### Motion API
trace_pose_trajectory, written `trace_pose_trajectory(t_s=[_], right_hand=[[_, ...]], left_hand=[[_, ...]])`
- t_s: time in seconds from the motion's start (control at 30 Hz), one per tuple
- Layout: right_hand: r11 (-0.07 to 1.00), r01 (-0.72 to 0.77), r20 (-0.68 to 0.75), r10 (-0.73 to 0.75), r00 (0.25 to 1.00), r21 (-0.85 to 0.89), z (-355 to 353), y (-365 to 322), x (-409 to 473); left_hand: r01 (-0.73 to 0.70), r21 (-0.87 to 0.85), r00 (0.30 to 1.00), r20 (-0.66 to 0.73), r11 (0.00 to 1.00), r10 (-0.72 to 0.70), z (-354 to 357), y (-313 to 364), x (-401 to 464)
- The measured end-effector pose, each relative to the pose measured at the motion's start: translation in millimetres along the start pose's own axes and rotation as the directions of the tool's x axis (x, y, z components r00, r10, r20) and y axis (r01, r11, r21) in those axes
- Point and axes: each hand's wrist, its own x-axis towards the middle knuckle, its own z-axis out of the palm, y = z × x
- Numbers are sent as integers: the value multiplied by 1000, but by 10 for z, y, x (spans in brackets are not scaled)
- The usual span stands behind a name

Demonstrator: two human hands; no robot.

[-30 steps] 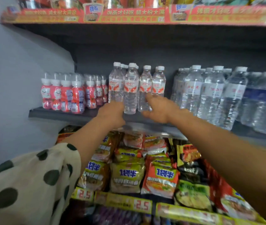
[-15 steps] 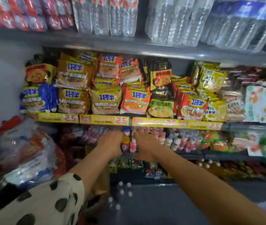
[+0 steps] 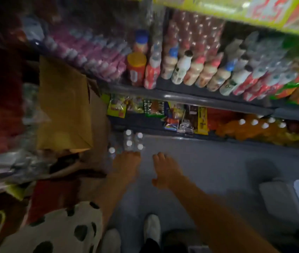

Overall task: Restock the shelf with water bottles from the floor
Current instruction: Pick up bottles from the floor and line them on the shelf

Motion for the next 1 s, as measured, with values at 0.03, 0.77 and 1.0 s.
trace_pose_trajectory(t_s=[0.03, 0.77, 1.0], right_hand=[[1000, 5, 10, -5, 1000, -1, 237, 60, 187], [978, 81, -172, -115, 978, -193, 2122, 347, 3208], [979, 165, -76, -175, 982, -123, 1557, 439, 2452]], left_hand=[[8, 13, 999, 39, 1000, -8, 235, 8, 165], [123, -170, 987, -79, 978, -138, 2369, -483, 2434], [84, -200, 995, -37, 976, -94, 1912, -403, 2008]])
